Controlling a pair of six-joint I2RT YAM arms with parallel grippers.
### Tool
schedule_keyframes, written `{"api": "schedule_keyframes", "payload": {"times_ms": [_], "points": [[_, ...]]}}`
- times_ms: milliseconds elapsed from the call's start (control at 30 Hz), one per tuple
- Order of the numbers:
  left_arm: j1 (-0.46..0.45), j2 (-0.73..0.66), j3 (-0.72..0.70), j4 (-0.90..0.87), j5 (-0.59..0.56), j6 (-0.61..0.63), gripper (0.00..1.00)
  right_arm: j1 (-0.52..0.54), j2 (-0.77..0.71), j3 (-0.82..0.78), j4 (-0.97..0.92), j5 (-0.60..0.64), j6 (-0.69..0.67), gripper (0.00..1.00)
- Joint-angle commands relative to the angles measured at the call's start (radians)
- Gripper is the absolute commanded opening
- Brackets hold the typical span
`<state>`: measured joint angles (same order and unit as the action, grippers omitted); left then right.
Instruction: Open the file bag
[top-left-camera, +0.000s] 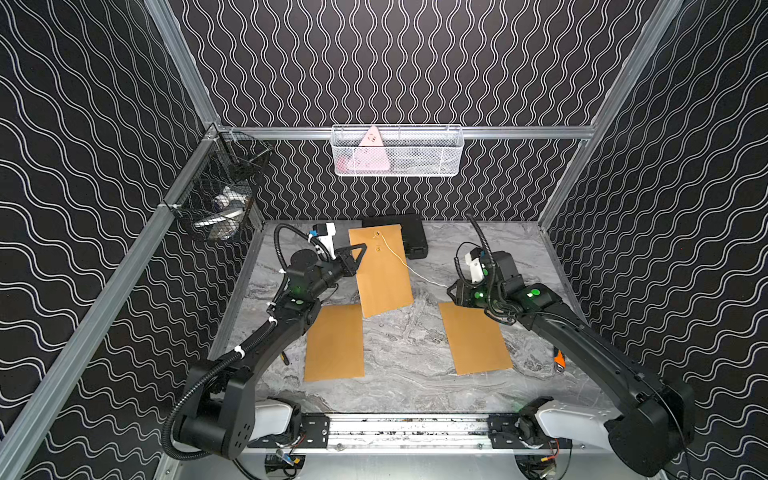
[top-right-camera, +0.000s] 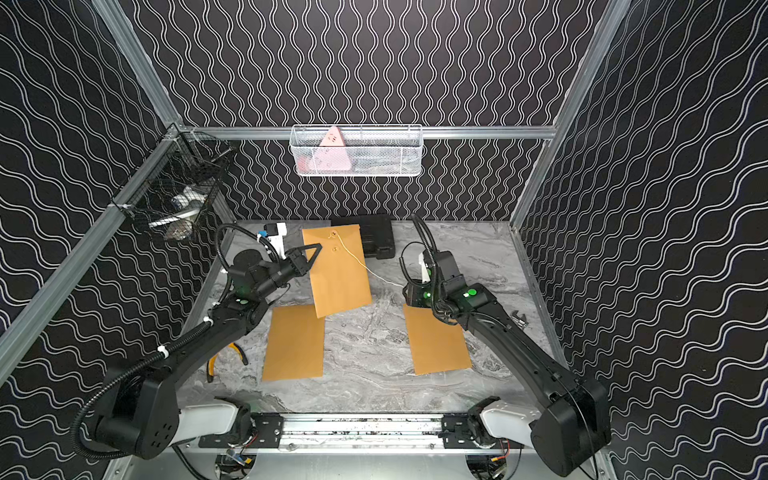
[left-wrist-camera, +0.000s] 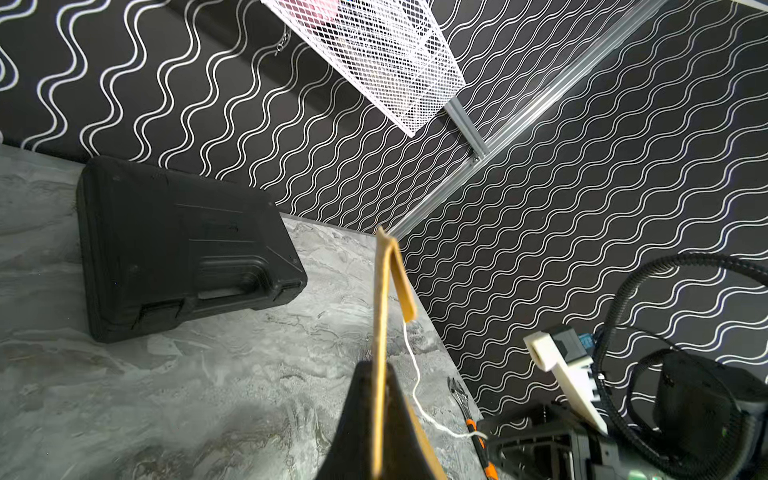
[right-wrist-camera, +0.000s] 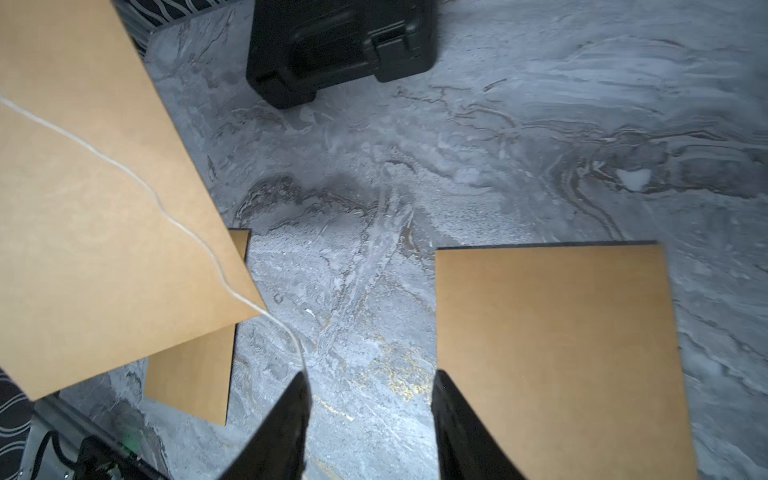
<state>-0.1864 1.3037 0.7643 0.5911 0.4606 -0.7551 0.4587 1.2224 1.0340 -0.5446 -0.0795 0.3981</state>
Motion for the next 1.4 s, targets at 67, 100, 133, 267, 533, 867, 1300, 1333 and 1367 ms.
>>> {"api": "schedule_keyframes", "payload": {"times_ms": [67,100,133,267,533,867,1300,1333,1367], "points": [[0.002,-0.003,0.0,0.042,0.026,0.031,0.0,-0.084,-0.034,-0.015,-0.017,0.02,-0.022,0.6],[0.002,-0.004,0.003,0.041,0.031,0.034,0.0,-0.101,-0.04,-0.021,-0.016,0.02,-0.024,0.63],[0.003,-0.006,0.006,0.037,0.034,0.037,0.0,-0.117,-0.045,-0.028,-0.011,0.016,-0.024,0.64],[-0.001,-0.017,0.007,0.025,0.047,0.041,0.0,-0.168,-0.054,-0.05,0.012,-0.018,-0.019,0.67],[-0.063,-0.055,0.007,-0.062,0.035,0.114,0.0,-0.201,-0.042,-0.073,0.135,-0.235,-0.004,0.69],[-0.171,-0.104,0.019,-0.21,-0.034,0.251,0.0,-0.198,0.003,-0.061,0.278,-0.451,0.032,0.7],[-0.213,-0.061,-0.013,-0.098,-0.03,0.182,0.0,-0.076,0.078,-0.075,0.434,-0.483,0.107,0.7],[-0.217,-0.059,-0.014,-0.092,-0.031,0.179,0.0,-0.066,0.085,-0.076,0.446,-0.481,0.114,0.7],[-0.221,-0.057,-0.016,-0.086,-0.034,0.175,0.0,-0.054,0.096,-0.076,0.462,-0.475,0.122,0.69]]}}
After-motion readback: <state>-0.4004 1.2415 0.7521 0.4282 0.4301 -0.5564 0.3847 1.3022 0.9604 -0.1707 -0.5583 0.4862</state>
